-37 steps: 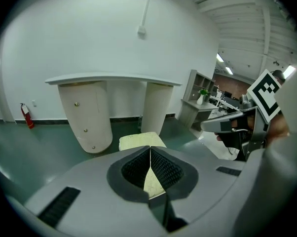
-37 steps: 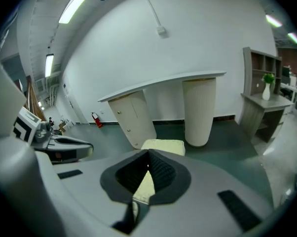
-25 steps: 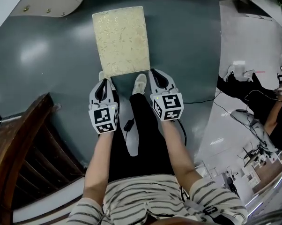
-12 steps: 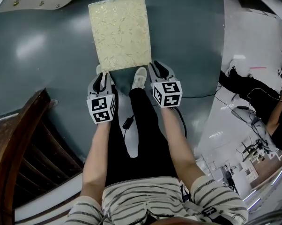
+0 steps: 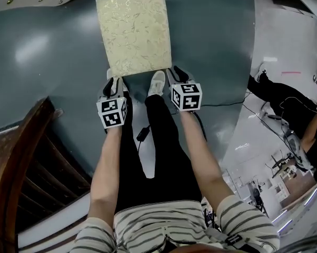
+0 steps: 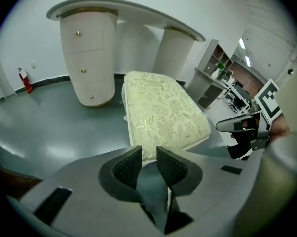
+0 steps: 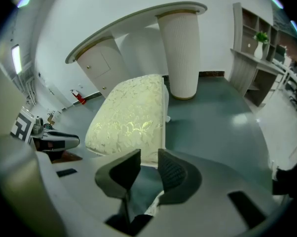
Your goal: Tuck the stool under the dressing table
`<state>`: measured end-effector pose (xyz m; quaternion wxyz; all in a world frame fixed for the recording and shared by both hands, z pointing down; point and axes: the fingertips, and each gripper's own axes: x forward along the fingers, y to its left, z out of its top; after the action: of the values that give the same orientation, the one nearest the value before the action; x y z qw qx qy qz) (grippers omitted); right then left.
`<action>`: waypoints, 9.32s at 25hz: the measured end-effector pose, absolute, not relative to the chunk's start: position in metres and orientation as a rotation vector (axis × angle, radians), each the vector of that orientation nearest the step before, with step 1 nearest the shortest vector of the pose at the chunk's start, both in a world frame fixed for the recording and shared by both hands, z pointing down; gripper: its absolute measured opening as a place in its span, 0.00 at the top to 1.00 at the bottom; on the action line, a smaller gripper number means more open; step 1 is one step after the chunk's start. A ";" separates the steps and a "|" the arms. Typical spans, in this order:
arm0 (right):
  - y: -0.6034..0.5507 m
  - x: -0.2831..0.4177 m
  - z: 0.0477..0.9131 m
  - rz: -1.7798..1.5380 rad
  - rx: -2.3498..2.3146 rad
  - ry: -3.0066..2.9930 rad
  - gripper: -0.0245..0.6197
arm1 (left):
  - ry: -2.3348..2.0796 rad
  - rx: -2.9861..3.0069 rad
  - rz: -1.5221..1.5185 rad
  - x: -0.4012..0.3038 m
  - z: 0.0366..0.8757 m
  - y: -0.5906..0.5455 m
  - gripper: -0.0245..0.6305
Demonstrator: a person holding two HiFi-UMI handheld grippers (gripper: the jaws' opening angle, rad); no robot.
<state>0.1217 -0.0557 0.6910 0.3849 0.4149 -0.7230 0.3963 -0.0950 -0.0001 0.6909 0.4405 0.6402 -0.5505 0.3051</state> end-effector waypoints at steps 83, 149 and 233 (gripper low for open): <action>-0.062 0.122 0.724 1.020 1.031 -1.832 0.80 | -1.547 1.453 0.756 -0.097 0.690 -0.033 0.90; -0.060 0.119 0.728 0.897 1.018 -1.931 0.80 | -1.439 1.540 0.813 -0.085 0.744 0.014 0.86; -0.225 0.077 0.739 0.659 1.047 -1.985 0.80 | -1.430 1.805 0.884 -0.119 0.751 -0.145 0.87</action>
<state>0.0773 -0.2252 0.7390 0.3905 0.4122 -0.7812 0.2594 -0.1186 -0.1450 0.7515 0.3312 0.6905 -0.5471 0.3380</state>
